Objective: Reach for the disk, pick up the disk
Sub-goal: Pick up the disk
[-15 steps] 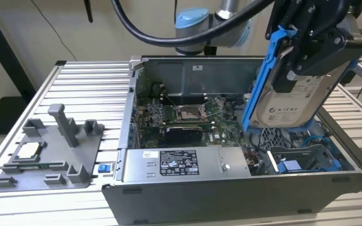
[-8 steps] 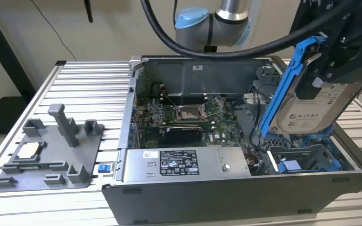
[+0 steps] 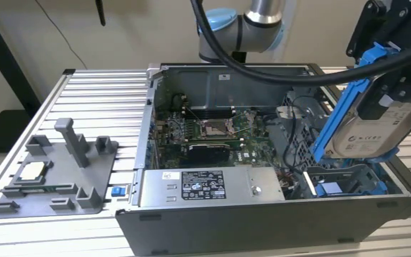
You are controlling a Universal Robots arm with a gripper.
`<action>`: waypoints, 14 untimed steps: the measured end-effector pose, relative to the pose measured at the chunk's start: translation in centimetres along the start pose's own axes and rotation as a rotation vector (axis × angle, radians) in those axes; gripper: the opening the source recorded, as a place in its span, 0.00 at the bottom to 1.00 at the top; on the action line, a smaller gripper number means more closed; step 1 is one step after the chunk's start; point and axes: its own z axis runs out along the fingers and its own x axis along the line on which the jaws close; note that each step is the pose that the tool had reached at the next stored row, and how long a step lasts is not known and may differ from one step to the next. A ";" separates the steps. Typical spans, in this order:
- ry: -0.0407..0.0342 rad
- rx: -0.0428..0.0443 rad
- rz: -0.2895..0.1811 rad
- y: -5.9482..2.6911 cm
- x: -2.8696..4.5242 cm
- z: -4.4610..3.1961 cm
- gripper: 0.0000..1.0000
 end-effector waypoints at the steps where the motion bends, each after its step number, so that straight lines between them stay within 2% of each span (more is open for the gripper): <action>1: -0.0001 0.0000 0.000 -0.29 0.12 0.02 0.00; 6: -0.0001 0.0000 0.000 -1.23 0.55 0.17 0.00; 14: -0.0001 0.0000 0.000 -1.24 0.60 0.24 0.00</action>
